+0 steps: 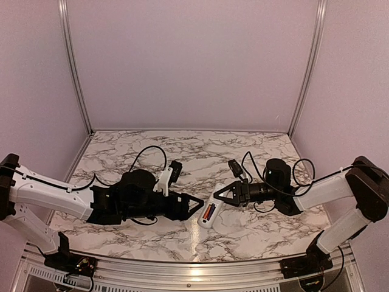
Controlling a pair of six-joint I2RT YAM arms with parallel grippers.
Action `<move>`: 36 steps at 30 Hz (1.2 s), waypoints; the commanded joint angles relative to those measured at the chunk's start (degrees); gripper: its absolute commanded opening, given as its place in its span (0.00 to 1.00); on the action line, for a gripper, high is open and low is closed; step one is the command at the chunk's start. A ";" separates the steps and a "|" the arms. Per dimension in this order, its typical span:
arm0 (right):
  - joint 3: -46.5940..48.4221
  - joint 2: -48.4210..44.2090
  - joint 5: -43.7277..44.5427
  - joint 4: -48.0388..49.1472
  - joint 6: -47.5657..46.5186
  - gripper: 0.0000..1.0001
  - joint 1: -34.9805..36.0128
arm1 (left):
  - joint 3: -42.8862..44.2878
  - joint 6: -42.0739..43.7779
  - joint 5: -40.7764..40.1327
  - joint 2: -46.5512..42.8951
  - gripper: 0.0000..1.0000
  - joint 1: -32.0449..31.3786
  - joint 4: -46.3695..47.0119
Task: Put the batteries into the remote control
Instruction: Adjust the battery in the battery compartment.
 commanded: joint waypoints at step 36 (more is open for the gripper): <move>12.58 1.38 -4.14 -28.43 -17.45 0.00 8.45 | 2.38 61.05 -8.50 -0.35 0.24 -10.88 -11.57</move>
